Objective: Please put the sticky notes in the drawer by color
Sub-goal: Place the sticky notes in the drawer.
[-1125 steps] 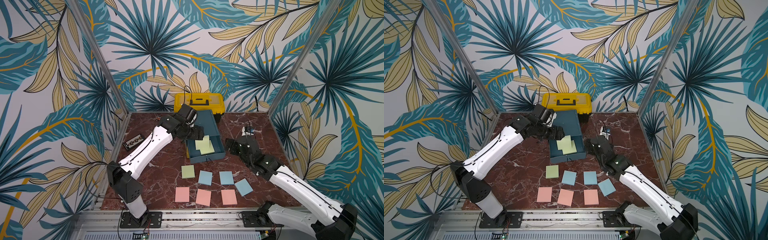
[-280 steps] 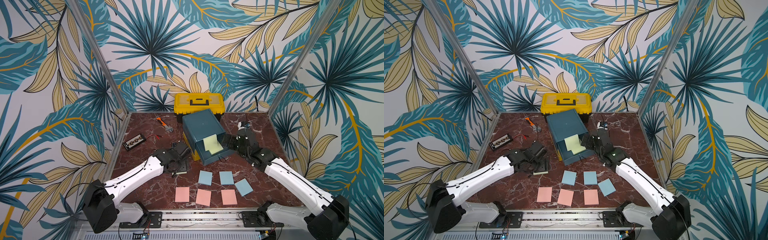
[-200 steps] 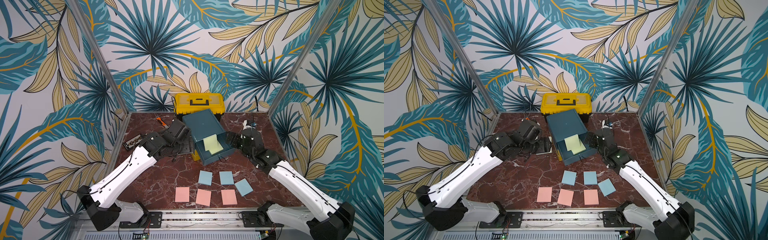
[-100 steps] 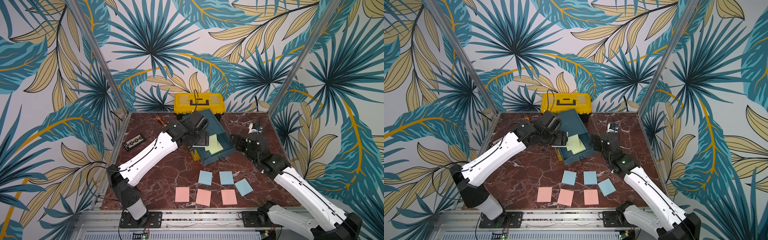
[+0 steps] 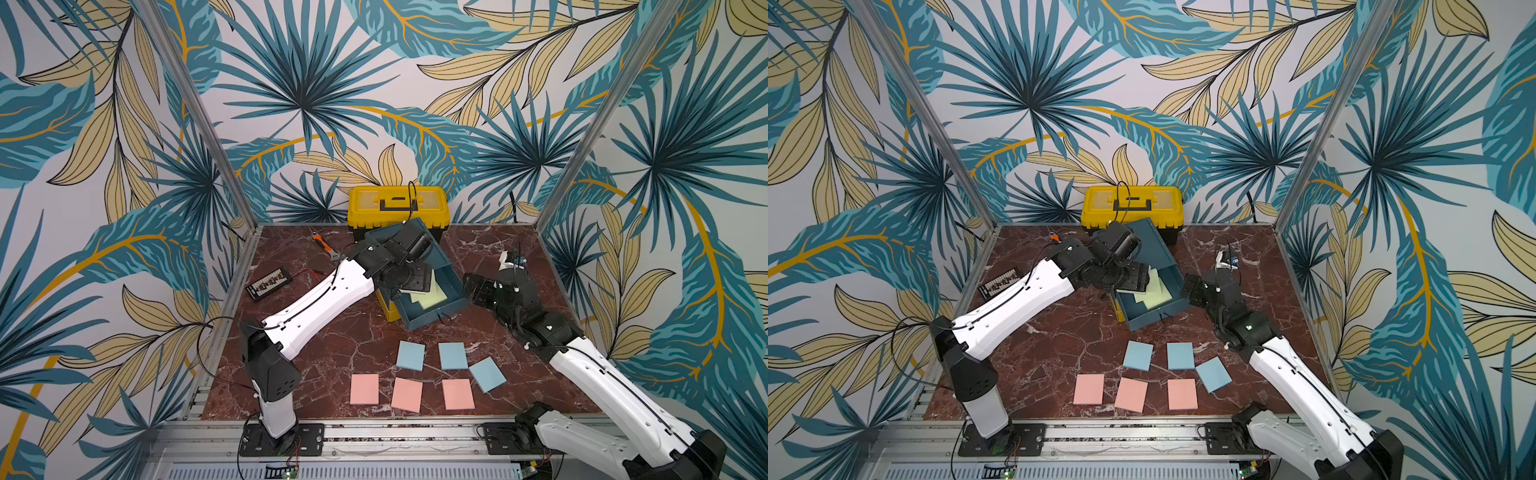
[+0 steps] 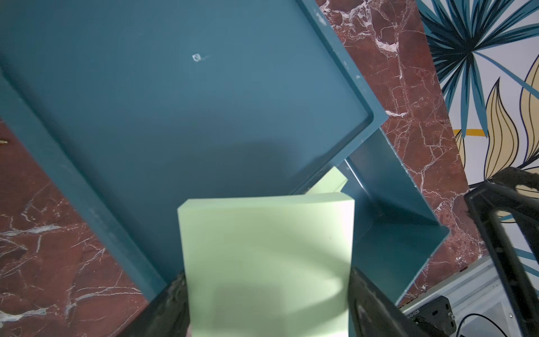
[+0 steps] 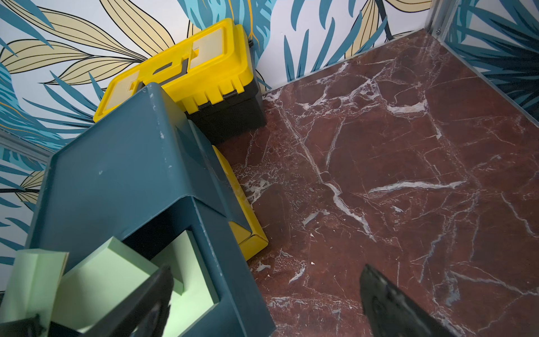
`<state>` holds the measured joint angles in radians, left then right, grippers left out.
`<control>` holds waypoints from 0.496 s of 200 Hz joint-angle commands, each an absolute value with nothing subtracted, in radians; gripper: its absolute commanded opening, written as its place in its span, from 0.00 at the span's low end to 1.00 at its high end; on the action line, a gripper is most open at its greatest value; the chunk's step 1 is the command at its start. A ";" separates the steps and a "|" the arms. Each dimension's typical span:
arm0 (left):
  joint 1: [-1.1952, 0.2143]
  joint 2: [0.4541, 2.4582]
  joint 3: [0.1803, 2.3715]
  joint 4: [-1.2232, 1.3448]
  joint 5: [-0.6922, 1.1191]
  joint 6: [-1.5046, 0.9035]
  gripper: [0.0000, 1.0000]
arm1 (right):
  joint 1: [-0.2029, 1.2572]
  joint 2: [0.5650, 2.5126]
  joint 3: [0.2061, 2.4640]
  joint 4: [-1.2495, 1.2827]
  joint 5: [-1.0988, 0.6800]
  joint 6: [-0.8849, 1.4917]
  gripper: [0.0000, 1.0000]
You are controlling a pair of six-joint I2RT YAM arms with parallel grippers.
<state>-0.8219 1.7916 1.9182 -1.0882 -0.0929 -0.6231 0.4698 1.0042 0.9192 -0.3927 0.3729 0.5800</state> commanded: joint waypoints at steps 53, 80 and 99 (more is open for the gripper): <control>-0.841 1.821 1.974 -1.077 -0.088 -0.600 0.81 | 0.462 0.950 0.879 -0.400 0.373 0.596 0.99; -0.846 1.832 2.002 -1.074 -0.077 -0.599 0.82 | 0.462 0.945 0.873 -0.399 0.370 0.598 0.99; -0.854 1.846 2.001 -1.095 -0.078 -0.607 0.82 | 0.462 0.949 0.870 -0.401 0.366 0.602 0.99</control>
<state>-0.8440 1.8259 1.9736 -1.0882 -0.0849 -0.6121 0.4652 0.9524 0.8944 -0.3935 0.3691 0.5873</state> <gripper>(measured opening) 0.818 0.992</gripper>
